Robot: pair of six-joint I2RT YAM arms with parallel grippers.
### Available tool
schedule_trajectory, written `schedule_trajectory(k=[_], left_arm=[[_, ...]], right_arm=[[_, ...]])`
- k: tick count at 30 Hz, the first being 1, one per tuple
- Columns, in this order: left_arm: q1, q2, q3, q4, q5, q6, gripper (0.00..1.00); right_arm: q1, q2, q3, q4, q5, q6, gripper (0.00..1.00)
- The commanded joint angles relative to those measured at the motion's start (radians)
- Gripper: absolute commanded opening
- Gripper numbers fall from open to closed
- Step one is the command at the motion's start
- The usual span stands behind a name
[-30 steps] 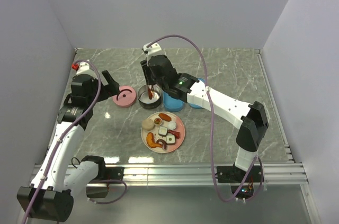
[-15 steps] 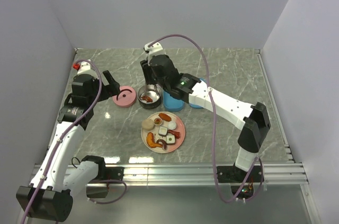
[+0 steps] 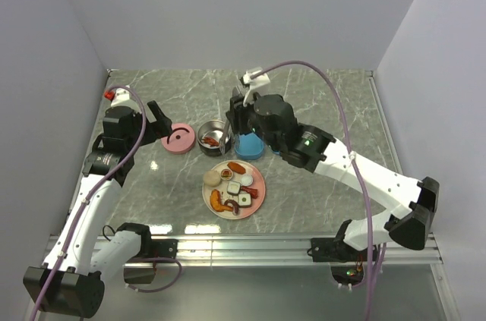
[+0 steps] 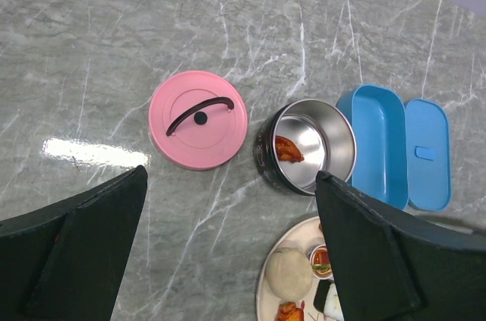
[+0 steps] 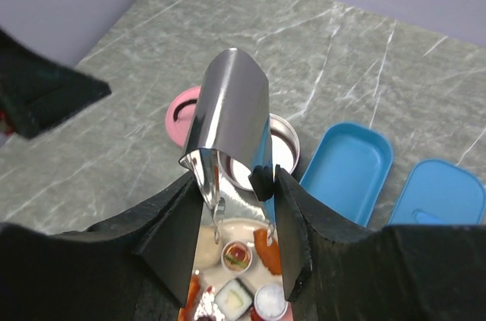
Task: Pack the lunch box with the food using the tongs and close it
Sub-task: Pick up the food using the clamp
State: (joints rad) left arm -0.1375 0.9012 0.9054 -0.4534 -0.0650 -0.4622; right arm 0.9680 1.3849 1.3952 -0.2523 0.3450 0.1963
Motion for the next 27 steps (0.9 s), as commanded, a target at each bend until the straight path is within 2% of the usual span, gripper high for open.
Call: schedule_trajectory(k=[1, 18, 27], left_arm=[[-0.004, -0.015, 0.012, 0.035, 0.005, -0.010, 1.00], [-0.004, -0.045, -0.010, 0.027, 0.001, -0.035, 1.00], [-0.004, -0.047, -0.008, 0.025, 0.004, -0.039, 1.00]], right_arm=[[0.027, -0.037, -0.057, 0.021, -0.015, 0.041, 0.48], [0.035, -0.150, -0.271, -0.024, 0.107, 0.127, 0.47], [0.035, -0.144, -0.312, -0.025, 0.109, 0.143, 0.47]])
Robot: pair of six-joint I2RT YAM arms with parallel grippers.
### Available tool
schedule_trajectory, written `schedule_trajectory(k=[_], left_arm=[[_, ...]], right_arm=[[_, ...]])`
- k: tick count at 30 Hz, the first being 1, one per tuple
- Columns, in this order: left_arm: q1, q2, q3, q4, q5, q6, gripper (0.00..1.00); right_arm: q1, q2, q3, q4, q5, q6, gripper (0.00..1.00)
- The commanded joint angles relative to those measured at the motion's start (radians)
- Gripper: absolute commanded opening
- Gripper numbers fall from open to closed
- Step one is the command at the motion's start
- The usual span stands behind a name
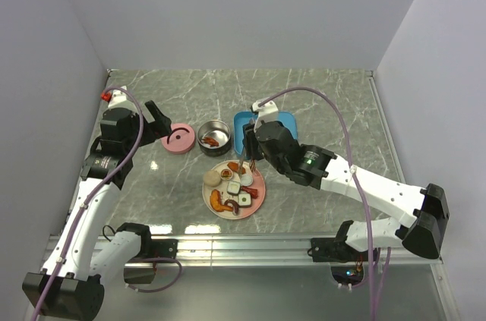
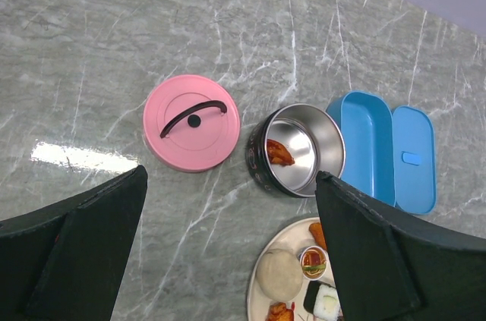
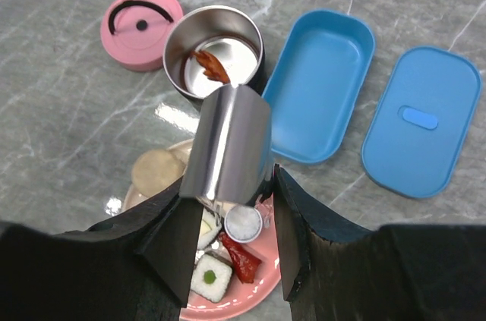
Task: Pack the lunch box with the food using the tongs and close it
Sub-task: Pick up the food using the clamp
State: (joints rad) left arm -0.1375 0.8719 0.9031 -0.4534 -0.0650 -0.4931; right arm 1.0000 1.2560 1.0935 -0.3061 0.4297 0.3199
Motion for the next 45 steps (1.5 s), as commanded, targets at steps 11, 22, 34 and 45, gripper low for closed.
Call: schedule_trajectory(k=[11, 22, 34, 45], left_arm=[[-0.004, -0.014, -0.006, 0.025, 0.005, -0.009, 1.00], [-0.004, -0.010, -0.006, 0.030, 0.001, -0.006, 0.99], [-0.004, 0.009, -0.006, 0.055, 0.007, -0.004, 0.99], [-0.004, 0.026, -0.003, 0.067, 0.005, -0.002, 0.99]], right_arm=[[0.003, -0.013, -0.040, 0.027, 0.017, 0.036, 0.47], [0.005, 0.019, -0.034, -0.005, -0.012, 0.053, 0.47], [0.014, 0.045, -0.027, -0.027, 0.006, 0.042, 0.39], [0.017, 0.043, 0.083, -0.091, 0.092, -0.031, 0.26]])
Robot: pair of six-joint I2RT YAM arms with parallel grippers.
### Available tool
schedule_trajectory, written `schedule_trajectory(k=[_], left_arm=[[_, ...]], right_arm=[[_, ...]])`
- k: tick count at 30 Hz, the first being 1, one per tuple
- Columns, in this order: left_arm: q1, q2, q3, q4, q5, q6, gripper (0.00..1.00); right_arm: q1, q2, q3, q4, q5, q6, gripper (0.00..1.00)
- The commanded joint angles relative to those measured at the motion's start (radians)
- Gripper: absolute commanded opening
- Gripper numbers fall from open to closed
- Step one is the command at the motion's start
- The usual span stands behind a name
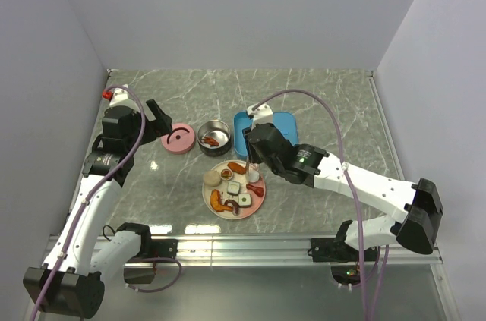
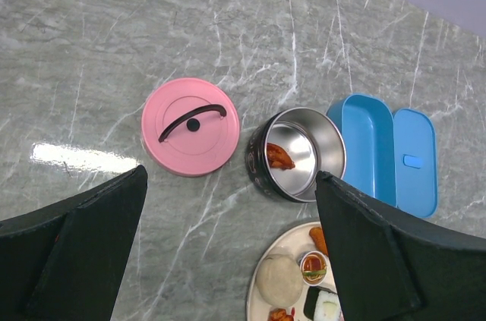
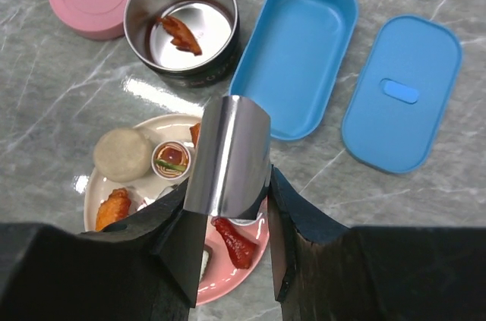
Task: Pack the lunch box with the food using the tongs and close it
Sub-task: Pick up the food using the clamp, then place the food into the lunch box
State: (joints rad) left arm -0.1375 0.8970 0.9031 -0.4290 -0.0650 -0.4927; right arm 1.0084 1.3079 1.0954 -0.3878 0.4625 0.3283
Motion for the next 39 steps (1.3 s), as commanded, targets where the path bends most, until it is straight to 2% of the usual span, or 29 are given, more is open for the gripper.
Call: schedule_trajectory(k=[1, 11, 25, 34, 39], left_arm=[[-0.004, 0.002, -0.001, 0.044, 0.007, -0.004, 0.99], [-0.004, 0.000, 0.000, 0.042, -0.002, 0.013, 0.99], [-0.004, 0.006, 0.037, 0.003, -0.015, 0.031, 0.99], [-0.004, 0.010, 0.040, 0.003, -0.013, 0.031, 0.99], [-0.004, 0.010, 0.040, 0.003, -0.016, 0.031, 0.99]], right_arm=[[0.007, -0.010, 0.090, -0.013, 0.061, -0.044, 0.25], [-0.002, 0.033, 0.205, 0.049, 0.059, -0.097, 0.24], [-0.086, 0.358, 0.540, 0.171, -0.044, -0.219, 0.23], [-0.119, 0.452, 0.621, 0.181, -0.097, -0.229, 0.24], [-0.128, 0.444, 0.601, 0.196, -0.119, -0.224, 0.32]])
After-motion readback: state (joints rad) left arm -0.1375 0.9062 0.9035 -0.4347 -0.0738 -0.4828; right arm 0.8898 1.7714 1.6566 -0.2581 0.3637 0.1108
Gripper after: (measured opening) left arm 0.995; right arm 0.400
